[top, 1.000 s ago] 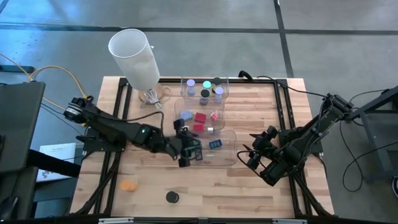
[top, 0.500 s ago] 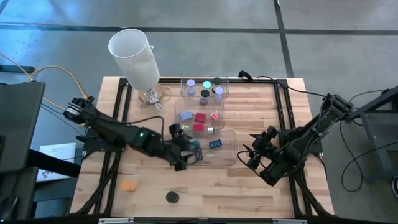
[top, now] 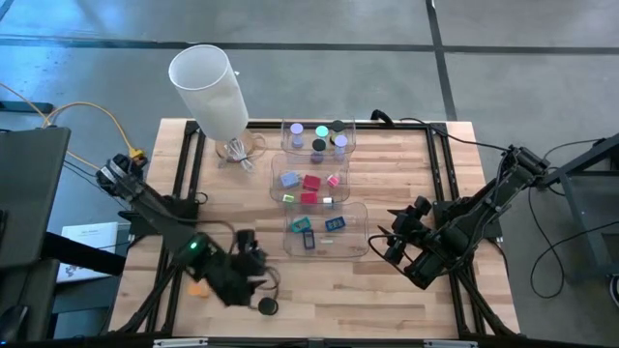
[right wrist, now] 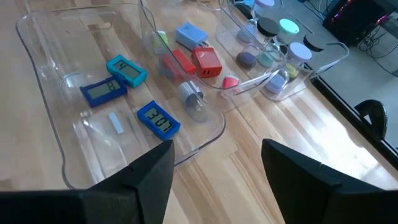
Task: Pick & Place Office items
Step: Put the yellow hourglass into the top transparent bin
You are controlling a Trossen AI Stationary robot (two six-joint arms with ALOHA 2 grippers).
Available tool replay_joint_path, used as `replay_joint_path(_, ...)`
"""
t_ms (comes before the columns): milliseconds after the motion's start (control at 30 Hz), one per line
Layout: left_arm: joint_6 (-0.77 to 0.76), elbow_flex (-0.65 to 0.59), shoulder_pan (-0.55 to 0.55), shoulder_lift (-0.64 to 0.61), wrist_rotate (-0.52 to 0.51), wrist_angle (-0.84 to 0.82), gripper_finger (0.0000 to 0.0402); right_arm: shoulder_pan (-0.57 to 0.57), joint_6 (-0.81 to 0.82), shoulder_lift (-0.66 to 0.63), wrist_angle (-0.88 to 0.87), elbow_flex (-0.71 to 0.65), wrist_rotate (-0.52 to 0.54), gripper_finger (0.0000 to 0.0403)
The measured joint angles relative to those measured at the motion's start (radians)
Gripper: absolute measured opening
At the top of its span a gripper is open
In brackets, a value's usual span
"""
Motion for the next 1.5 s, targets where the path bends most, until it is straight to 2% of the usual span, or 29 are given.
replay_joint_path(167,-0.237,0.0,-0.116,0.0,0.052,-0.165,0.0303,0.0,0.0,0.0,0.002,0.0,0.017,0.0231)
replay_joint_path(267,-0.477,0.0,-0.168,0.0,0.102,-0.236,0.0303,0.0,0.0,0.0,0.002,0.0,0.018,0.0231)
replay_joint_path(367,-0.71,0.0,-0.201,0.0,0.225,-0.266,0.0303,0.0,0.0,0.0,0.002,0.0,0.017,0.0231)
replay_joint_path(500,-0.879,0.0,-0.217,0.0,0.396,-0.267,0.0303,0.0,0.0,0.0,0.002,0.0,0.02,0.0231)
replay_joint_path(700,-1.018,0.0,-0.226,0.0,0.432,-0.32,0.0302,0.0,0.0,0.0,0.009,0.0,0.02,0.0231)
replay_joint_path(900,-1.378,0.0,-0.225,0.0,0.449,-0.446,0.0302,0.0,-0.001,0.0,0.01,0.0,0.018,0.0231)
replay_joint_path(1033,-1.446,0.0,-0.225,0.0,0.504,-0.495,0.0302,0.0,-0.001,0.0,0.009,0.0,0.017,0.0231)
replay_joint_path(1300,-1.457,0.0,-0.253,0.032,0.492,-0.496,0.0302,0.0,-0.001,0.0,0.013,0.0,0.016,0.0231)
replay_joint_path(1500,-1.459,-0.001,-0.273,0.073,0.522,-0.496,0.0302,0.0,-0.001,0.0,0.024,0.0,0.016,0.0231)
